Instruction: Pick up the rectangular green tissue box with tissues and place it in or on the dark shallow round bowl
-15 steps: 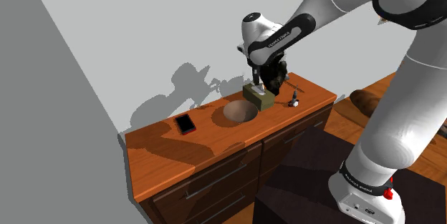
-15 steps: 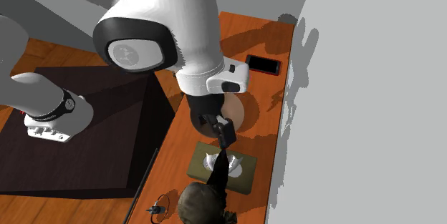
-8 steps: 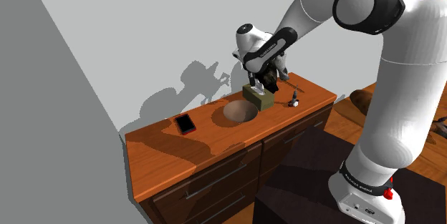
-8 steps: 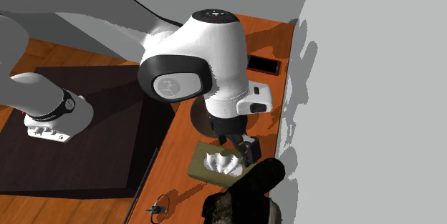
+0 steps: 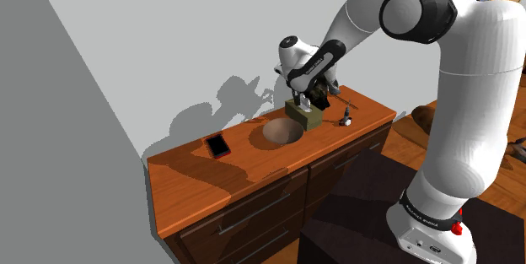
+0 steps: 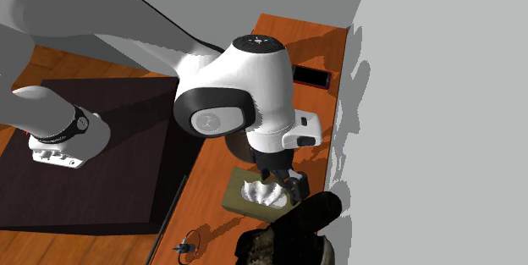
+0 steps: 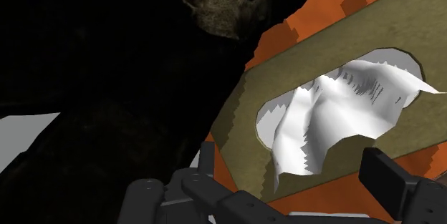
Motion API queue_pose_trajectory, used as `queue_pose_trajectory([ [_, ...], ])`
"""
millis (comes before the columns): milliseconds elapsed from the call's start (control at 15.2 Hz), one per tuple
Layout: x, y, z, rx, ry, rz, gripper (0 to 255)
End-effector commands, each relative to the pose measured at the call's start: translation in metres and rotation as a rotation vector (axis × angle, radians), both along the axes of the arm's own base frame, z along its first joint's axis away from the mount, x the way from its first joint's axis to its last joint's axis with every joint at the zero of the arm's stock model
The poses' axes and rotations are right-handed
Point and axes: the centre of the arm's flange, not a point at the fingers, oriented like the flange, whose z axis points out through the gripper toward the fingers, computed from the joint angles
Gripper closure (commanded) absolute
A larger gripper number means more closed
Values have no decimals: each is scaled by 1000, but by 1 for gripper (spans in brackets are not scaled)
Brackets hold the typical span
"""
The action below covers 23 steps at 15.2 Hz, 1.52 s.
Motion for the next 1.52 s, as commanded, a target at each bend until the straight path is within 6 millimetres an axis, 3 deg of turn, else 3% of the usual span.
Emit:
queue_pose_trajectory([
  [0, -1, -2, -2, 0, 3, -4, 0],
  [264, -1, -2, -2, 0, 3, -4, 0],
  [330, 0, -2, -2, 0, 3, -4, 255],
  [924, -1, -2, -2, 0, 3, -4, 255],
  [1452, -1, -2, 40, 0, 3, -4, 255],
])
